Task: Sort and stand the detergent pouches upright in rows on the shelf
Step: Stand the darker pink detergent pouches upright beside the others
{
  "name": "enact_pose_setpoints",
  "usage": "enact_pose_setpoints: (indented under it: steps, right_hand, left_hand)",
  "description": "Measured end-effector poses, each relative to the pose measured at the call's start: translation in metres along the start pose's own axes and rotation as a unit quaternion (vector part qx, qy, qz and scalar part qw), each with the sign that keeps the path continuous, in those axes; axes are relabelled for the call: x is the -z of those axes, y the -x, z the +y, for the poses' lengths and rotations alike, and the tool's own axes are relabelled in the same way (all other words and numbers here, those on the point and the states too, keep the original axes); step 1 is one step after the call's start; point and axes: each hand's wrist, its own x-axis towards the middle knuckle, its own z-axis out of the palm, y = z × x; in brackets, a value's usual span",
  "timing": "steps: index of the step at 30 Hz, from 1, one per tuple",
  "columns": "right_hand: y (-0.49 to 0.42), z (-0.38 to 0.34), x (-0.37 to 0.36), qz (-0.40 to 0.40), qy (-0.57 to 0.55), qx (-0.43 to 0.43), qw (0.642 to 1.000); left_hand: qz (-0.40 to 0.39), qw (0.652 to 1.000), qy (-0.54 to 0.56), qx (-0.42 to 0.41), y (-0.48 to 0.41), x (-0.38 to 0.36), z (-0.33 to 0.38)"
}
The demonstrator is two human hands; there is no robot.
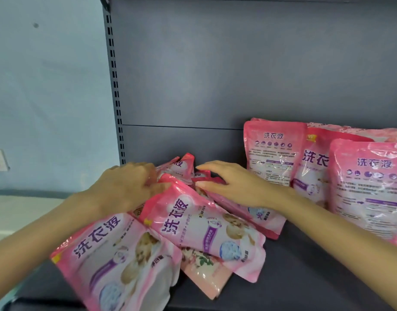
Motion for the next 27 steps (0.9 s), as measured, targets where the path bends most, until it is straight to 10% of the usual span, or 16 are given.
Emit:
enact_pose_setpoints:
  steps: [27]
  right_hand:
    - [0.016, 0.035, 0.034, 0.156, -0.273, -0.065, 0.947]
  left_hand:
    - [0.191, 0.932, 0.306, 0.025, -0.044, 0.002, 0.091]
